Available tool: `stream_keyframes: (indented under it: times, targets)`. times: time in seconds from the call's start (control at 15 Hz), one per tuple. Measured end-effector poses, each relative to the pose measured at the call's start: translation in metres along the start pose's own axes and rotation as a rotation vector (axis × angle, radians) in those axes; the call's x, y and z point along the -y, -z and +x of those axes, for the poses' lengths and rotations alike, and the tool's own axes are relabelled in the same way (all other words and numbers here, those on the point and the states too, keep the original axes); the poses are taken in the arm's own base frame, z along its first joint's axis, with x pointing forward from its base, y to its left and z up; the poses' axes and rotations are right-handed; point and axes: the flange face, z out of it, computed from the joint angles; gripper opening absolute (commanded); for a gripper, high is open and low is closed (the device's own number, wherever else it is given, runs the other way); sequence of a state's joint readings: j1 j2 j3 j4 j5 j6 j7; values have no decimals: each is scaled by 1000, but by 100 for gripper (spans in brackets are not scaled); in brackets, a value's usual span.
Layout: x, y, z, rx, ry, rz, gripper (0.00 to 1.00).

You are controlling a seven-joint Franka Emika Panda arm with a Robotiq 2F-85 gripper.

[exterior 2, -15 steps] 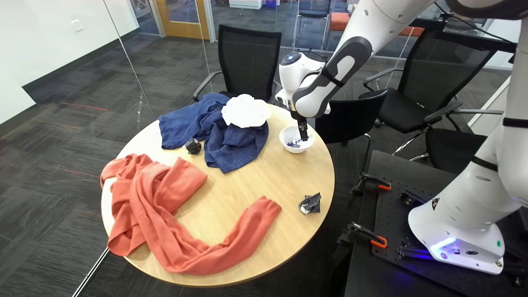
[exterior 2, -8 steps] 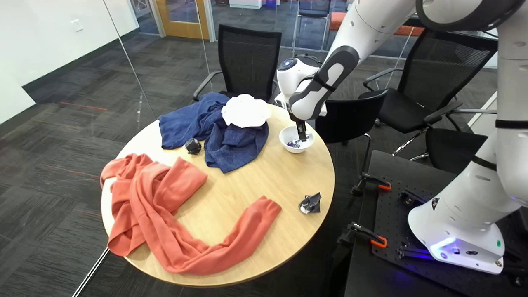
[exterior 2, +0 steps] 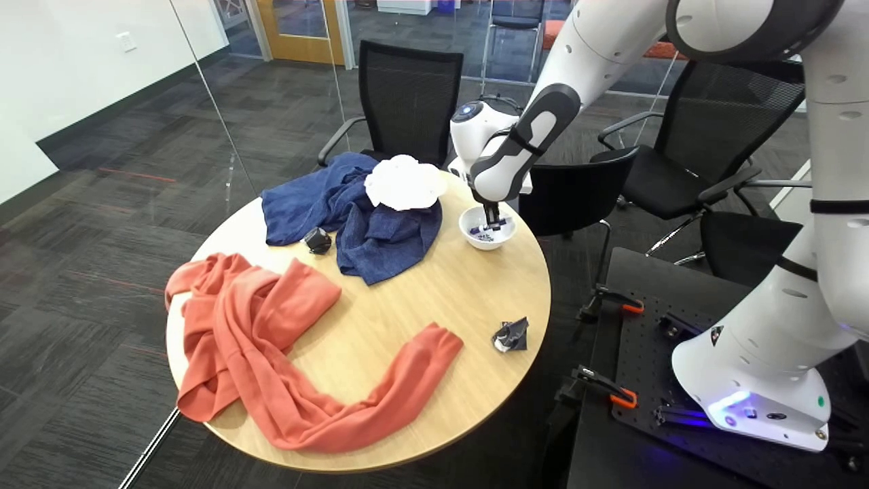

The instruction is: Pick the marker from the bowl and put it on the table

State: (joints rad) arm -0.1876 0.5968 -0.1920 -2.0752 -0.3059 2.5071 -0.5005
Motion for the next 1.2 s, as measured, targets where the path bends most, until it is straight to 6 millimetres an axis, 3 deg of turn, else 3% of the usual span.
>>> stream_keyframes:
  times: [0.27,0.6,0.93,1.2]
  targets:
    - [6,17,5,-12,-10,-30,5]
    - [24,67,-4,-26,-21,-124,5]
    - [54,115,-9,-79,44,-190,5]
    - [88,135,9,-136,144,-200,5]
